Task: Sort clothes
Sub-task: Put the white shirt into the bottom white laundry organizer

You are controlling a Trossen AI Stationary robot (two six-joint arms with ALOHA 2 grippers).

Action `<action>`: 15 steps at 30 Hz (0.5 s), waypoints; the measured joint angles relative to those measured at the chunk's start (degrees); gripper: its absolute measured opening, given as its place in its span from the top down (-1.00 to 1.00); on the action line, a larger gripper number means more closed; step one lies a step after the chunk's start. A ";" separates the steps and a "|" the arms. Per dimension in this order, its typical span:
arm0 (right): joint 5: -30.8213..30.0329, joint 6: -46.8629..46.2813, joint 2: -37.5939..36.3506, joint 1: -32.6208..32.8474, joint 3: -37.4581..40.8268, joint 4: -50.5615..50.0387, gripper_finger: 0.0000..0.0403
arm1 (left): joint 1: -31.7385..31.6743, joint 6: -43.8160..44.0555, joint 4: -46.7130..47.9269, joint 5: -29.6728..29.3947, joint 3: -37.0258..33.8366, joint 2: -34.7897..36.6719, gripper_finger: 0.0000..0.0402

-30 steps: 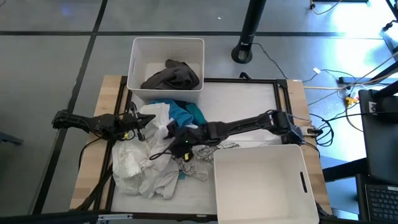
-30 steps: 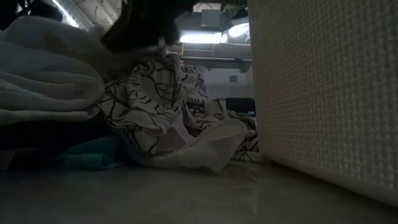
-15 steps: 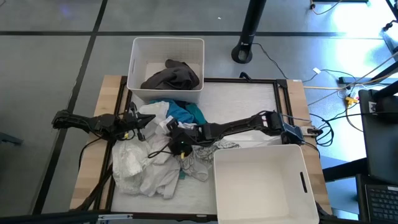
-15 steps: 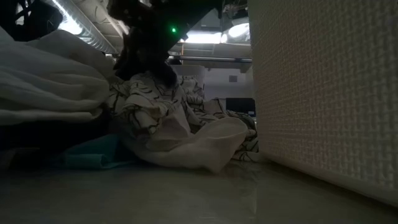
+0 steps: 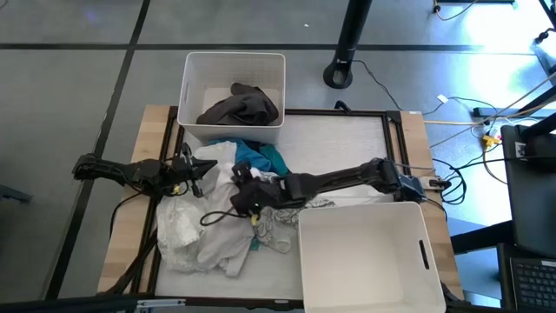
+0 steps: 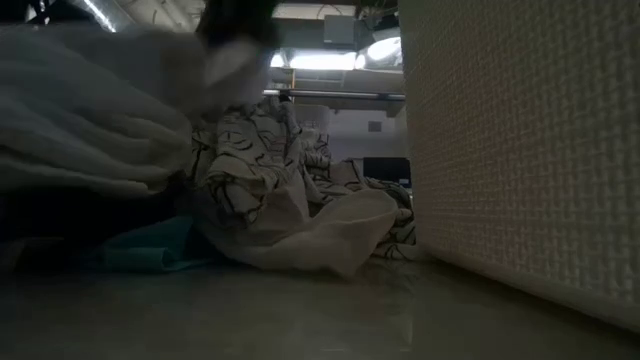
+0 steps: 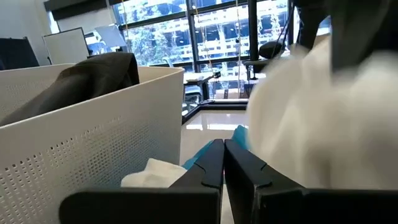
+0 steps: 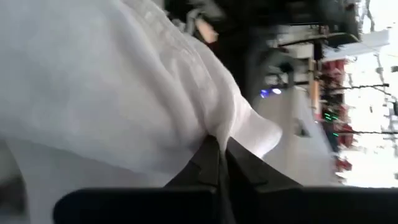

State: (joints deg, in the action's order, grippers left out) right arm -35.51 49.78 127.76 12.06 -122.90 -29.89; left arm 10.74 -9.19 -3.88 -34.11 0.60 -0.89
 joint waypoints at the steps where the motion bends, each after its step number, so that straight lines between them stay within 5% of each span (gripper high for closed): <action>1: -1.40 0.00 -0.43 0.43 -1.81 -0.79 0.92 | 0.00 0.03 0.02 0.00 0.00 0.00 0.98; 9: -10.56 -0.04 -4.10 3.34 -11.60 -8.78 0.95 | 0.02 0.79 0.04 -0.02 0.00 -0.02 0.98; 15: -15.12 0.17 -10.10 4.75 -11.70 -10.80 0.97 | 0.02 0.77 0.01 -0.02 0.00 0.02 0.98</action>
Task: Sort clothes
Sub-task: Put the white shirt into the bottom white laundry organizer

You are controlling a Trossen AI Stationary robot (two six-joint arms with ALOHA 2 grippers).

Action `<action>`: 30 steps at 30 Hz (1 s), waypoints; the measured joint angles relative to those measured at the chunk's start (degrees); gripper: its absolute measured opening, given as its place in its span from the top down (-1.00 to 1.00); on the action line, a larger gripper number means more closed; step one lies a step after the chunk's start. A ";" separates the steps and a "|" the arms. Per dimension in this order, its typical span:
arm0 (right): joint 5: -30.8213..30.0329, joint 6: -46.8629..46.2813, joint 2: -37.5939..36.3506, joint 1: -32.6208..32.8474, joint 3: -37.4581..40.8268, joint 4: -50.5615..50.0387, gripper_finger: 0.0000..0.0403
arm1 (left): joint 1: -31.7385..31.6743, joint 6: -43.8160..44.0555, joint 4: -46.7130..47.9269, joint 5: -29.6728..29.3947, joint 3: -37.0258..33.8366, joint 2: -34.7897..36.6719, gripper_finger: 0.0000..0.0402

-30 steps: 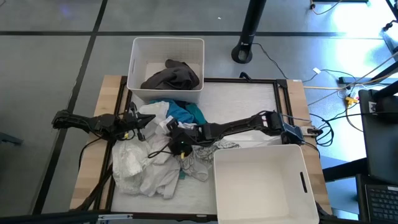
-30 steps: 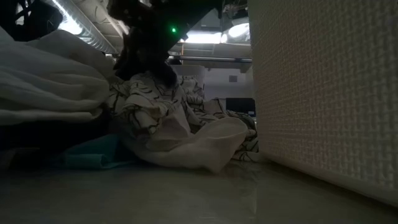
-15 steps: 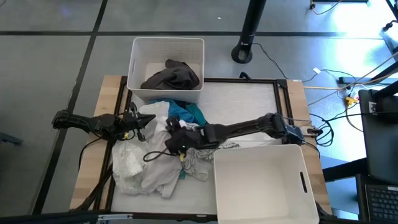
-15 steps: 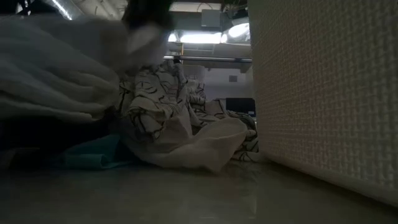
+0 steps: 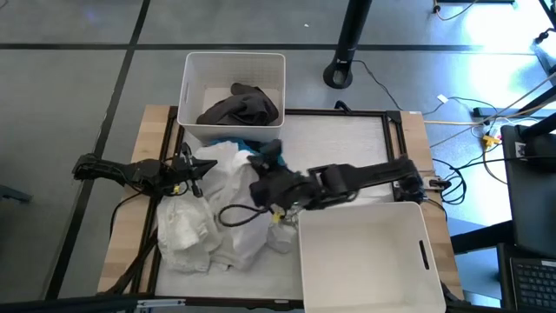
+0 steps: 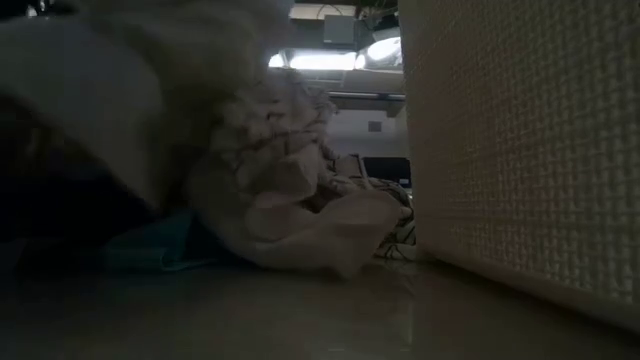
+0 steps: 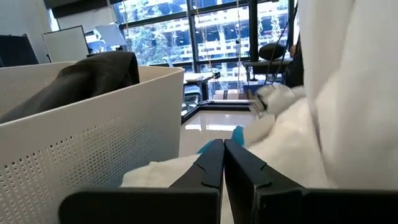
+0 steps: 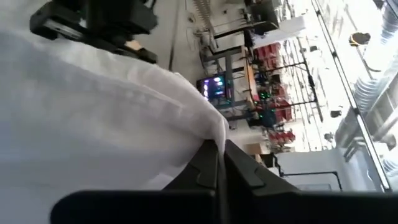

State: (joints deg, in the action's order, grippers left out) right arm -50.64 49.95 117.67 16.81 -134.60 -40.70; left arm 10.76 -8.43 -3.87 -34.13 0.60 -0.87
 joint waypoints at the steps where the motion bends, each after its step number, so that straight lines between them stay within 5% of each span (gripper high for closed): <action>1: -0.84 -0.02 -0.74 0.27 0.02 -0.17 0.97 | 0.00 0.00 0.01 0.00 0.00 -0.04 0.98; 13: -6.80 3.30 -11.38 1.17 0.04 0.35 0.97 | 0.00 -0.13 -0.01 0.00 0.00 -0.04 0.98; 30: -8.65 30.35 -19.86 1.17 0.02 13.54 0.95 | 0.00 3.95 0.04 0.00 0.00 -0.04 0.98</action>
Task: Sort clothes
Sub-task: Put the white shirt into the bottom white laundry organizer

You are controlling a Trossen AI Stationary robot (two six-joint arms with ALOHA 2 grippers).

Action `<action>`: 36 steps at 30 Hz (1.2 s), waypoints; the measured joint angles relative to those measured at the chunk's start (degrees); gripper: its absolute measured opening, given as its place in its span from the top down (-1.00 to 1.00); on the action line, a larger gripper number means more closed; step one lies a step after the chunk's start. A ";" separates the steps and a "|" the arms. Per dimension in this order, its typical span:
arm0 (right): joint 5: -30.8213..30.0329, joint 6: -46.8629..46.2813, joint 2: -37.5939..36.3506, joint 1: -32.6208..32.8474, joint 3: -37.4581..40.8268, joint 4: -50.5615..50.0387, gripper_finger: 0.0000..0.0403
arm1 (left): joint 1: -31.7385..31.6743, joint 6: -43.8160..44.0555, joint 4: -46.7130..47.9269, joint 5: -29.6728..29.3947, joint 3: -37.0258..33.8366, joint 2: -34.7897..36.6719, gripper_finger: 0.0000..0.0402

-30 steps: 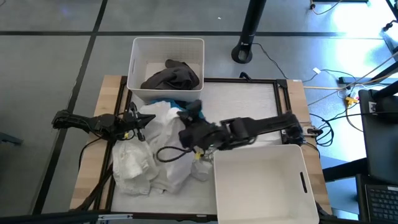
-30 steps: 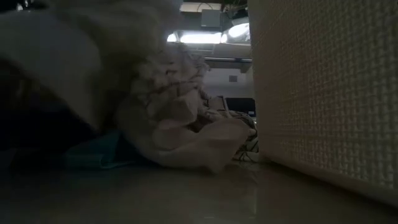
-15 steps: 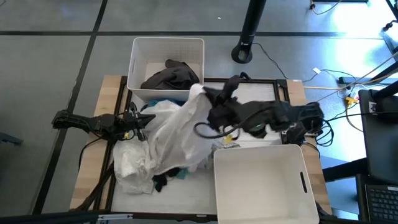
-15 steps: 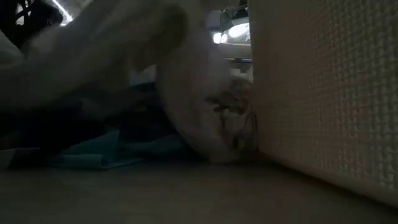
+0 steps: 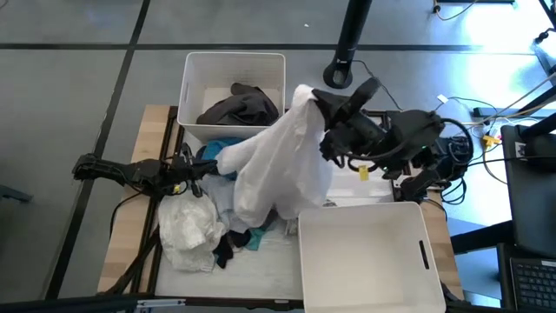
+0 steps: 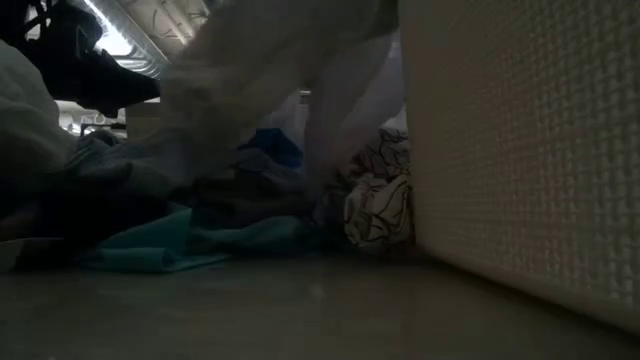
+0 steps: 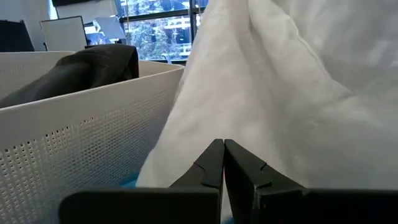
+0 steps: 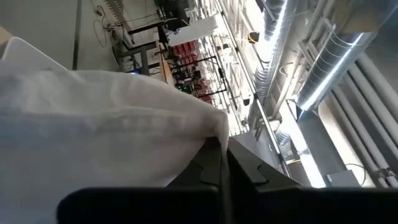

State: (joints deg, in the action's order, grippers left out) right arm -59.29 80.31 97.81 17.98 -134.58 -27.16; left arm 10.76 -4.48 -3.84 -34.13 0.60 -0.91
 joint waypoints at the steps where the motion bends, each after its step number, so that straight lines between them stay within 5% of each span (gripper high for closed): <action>1: 0.33 0.58 -0.33 0.00 0.00 -0.04 0.95 | 0.00 0.25 0.00 0.00 0.00 0.00 0.98; 16: -1.85 1.91 -7.59 0.07 0.00 0.14 0.93 | 0.00 5.01 0.02 0.00 0.00 0.00 0.98; 23: -3.36 -6.88 -10.67 0.40 0.00 -4.66 0.93 | 0.00 6.14 0.02 0.00 0.00 0.00 0.98; 28: -6.79 -13.54 -12.01 5.54 -0.02 -7.32 0.93 | 0.00 7.35 0.04 0.00 0.00 0.00 0.98; 36: -20.44 -16.75 -12.68 20.48 -0.02 -5.74 0.93 | 0.00 6.17 0.03 0.00 0.00 0.02 0.98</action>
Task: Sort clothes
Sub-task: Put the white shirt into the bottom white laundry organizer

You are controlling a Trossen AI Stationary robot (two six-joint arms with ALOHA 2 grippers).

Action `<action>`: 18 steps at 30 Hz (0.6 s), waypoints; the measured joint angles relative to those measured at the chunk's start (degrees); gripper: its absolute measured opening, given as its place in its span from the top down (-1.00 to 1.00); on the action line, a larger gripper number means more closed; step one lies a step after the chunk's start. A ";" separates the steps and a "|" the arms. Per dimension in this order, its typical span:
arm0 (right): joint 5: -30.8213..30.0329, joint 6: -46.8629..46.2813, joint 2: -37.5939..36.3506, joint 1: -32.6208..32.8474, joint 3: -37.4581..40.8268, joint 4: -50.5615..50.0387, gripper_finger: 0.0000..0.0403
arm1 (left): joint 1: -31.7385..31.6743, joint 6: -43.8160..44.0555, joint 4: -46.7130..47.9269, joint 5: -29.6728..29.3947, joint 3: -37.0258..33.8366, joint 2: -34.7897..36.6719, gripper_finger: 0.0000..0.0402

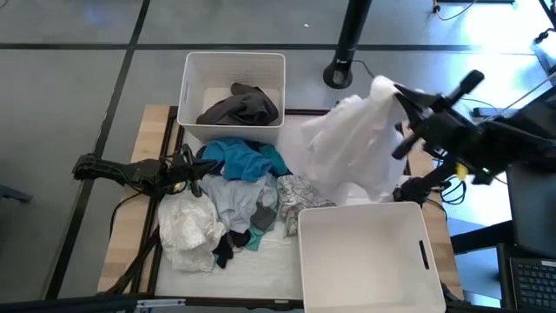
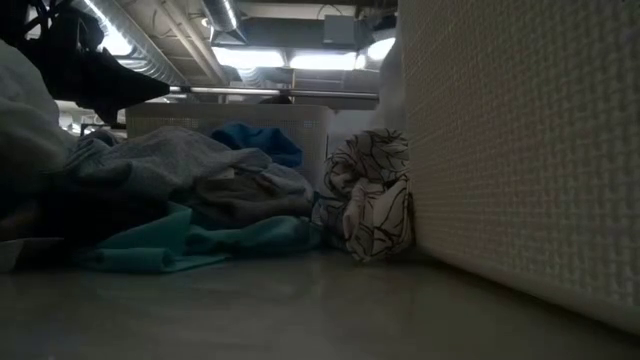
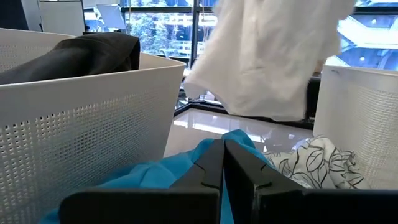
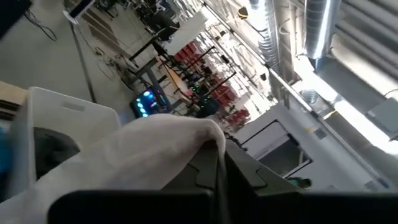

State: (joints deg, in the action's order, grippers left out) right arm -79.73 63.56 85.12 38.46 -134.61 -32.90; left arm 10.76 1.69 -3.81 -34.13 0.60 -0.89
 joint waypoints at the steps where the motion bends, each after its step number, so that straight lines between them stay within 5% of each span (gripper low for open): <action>1: -1.31 -0.19 0.00 1.97 0.00 0.57 0.93 | 0.00 0.00 0.01 0.00 0.00 0.00 0.98; 9: -6.29 -4.49 1.14 16.27 0.00 4.85 0.93 | 0.00 -0.09 0.02 0.00 0.00 0.00 0.98; 18: -10.24 -19.88 3.11 23.01 6.21 0.36 0.93 | 0.02 0.02 -0.01 0.00 0.00 0.00 0.98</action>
State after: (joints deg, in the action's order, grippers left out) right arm -89.97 43.68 88.23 61.47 -128.40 -32.54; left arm 10.78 1.72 -3.81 -34.13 0.60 -0.89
